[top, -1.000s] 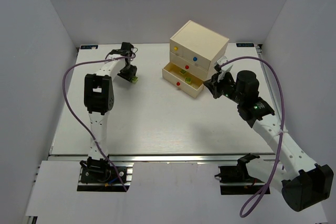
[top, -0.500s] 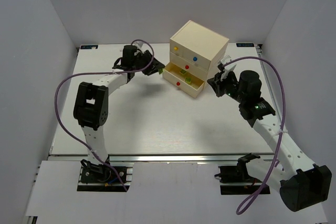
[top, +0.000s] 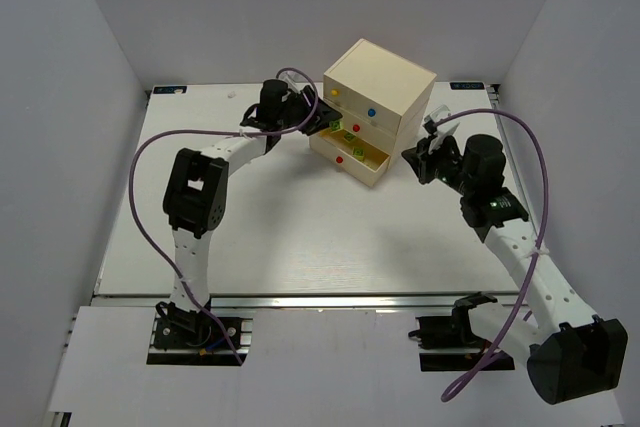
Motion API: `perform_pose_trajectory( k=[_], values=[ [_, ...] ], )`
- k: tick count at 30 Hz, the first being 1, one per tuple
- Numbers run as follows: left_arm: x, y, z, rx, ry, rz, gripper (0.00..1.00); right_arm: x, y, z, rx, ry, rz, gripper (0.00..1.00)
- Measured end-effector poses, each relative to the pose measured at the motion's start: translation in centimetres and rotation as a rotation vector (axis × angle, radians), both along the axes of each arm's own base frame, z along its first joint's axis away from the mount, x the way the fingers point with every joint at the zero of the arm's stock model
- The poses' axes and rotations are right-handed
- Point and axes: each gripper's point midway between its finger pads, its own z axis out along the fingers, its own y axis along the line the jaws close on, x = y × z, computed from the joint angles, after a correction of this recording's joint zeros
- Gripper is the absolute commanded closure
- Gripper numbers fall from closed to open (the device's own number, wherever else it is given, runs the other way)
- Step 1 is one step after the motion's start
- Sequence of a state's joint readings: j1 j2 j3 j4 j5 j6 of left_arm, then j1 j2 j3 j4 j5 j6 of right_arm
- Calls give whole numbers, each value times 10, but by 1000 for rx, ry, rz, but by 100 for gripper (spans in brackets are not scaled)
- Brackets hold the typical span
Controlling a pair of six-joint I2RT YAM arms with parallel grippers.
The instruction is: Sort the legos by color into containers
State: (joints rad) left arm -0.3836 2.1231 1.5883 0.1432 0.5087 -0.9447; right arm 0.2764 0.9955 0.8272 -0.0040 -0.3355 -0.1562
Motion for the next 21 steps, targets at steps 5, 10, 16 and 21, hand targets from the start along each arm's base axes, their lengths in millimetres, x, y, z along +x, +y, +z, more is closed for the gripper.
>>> perform_pose_trajectory(
  k=[5, 10, 16, 21],
  values=[
    [9, -6, -8, -1, 19, 20, 34, -1, -3, -1, 12, 5, 5, 89],
    [10, -6, -6, -13, 28, 26, 74, -6, 1, -2, 7, -6, 60, 56],
    [-12, 6, 11, 1, -28, -32, 100, -45, 30, -32, -141, -104, 442, 100],
    [-71, 53, 44, 158, -163, -51, 79, -63, 60, -74, -233, -59, 646, 100]
  ],
)
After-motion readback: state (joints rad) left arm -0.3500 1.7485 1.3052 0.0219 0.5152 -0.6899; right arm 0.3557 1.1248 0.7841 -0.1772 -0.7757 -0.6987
